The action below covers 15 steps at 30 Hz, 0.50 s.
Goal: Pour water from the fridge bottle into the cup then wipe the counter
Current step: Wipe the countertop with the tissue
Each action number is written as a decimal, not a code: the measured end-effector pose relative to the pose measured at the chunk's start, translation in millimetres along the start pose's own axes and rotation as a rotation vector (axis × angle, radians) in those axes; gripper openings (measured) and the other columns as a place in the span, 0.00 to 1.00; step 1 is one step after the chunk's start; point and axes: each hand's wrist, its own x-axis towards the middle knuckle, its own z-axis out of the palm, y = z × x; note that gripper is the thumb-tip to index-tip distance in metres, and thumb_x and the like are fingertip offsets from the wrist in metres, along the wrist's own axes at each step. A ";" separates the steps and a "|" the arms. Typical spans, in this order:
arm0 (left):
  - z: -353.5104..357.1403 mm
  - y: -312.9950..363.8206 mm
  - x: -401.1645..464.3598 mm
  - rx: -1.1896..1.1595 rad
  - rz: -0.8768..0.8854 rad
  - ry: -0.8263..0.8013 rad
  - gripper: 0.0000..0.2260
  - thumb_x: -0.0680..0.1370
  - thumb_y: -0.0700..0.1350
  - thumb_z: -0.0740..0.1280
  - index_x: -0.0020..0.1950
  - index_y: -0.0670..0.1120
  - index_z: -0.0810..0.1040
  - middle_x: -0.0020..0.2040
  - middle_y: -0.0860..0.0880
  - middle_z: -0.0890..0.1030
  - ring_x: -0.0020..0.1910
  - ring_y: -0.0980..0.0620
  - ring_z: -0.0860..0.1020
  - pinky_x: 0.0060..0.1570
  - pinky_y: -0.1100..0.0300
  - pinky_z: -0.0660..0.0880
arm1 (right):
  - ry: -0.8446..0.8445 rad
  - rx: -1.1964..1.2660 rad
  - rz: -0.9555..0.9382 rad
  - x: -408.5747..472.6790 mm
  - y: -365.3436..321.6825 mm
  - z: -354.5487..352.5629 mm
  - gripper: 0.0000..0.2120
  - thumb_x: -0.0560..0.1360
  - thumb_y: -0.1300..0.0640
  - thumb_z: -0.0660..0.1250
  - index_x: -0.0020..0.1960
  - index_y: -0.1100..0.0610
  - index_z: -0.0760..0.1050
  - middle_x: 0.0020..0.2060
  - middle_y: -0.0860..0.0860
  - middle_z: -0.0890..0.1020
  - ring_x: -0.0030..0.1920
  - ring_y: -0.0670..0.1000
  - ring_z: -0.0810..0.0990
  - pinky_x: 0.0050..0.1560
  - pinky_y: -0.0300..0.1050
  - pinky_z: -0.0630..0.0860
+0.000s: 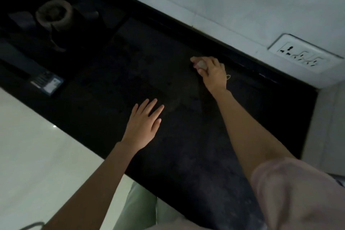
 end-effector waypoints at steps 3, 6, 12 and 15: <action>-6.6 -23.2 -12.5 0.033 -0.081 -0.024 0.22 0.81 0.51 0.57 0.75 0.51 0.64 0.77 0.46 0.62 0.77 0.43 0.58 0.74 0.42 0.56 | 0.033 -0.002 -0.021 -21.1 -17.9 6.4 0.21 0.77 0.54 0.65 0.69 0.51 0.69 0.67 0.55 0.71 0.58 0.63 0.72 0.58 0.56 0.72; -7.7 -52.6 -25.0 0.039 -0.126 -0.009 0.21 0.81 0.50 0.58 0.75 0.50 0.66 0.75 0.45 0.65 0.76 0.42 0.61 0.72 0.41 0.59 | -0.016 0.040 -0.213 -91.8 -47.0 16.8 0.21 0.76 0.56 0.66 0.68 0.53 0.71 0.64 0.56 0.75 0.57 0.61 0.74 0.56 0.58 0.75; -11.3 -98.7 -29.8 0.072 -0.138 -0.043 0.22 0.81 0.51 0.56 0.75 0.50 0.64 0.77 0.45 0.63 0.76 0.42 0.59 0.72 0.42 0.58 | -0.033 0.113 -0.328 -229.8 -106.1 29.4 0.19 0.75 0.53 0.62 0.66 0.51 0.72 0.60 0.51 0.78 0.57 0.55 0.75 0.54 0.53 0.76; -14.0 -108.8 -22.9 0.090 -0.067 -0.088 0.22 0.81 0.51 0.56 0.76 0.50 0.64 0.77 0.45 0.62 0.76 0.42 0.58 0.72 0.42 0.58 | -0.033 0.077 -0.362 -197.6 -97.2 28.4 0.19 0.75 0.54 0.65 0.66 0.53 0.73 0.59 0.53 0.78 0.56 0.58 0.77 0.53 0.54 0.77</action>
